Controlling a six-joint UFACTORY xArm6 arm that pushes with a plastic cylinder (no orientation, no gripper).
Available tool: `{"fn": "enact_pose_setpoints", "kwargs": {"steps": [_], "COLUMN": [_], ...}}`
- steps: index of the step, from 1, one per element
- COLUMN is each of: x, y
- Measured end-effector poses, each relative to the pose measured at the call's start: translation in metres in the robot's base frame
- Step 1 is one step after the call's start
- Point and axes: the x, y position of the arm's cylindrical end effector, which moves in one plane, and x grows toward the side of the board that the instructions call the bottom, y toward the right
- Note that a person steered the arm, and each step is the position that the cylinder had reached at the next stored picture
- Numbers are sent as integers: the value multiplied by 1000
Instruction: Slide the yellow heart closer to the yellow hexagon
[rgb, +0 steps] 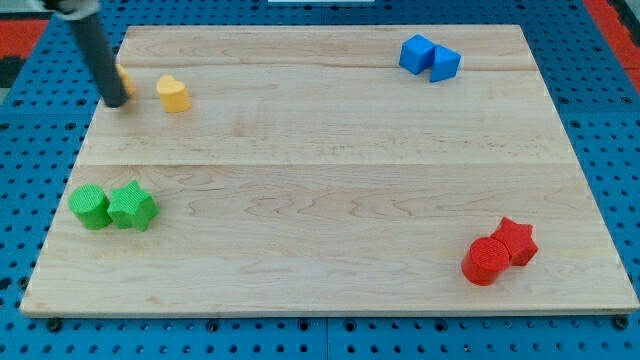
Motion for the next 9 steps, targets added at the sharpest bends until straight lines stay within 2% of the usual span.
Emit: {"fn": "enact_pose_setpoints", "kwargs": {"steps": [1,2,3,4,5,6,7,9], "x": [-20,-53,-86,-74,-32,17,27,-42], "y": [-6,33,45,13,-15,42,94,120]}}
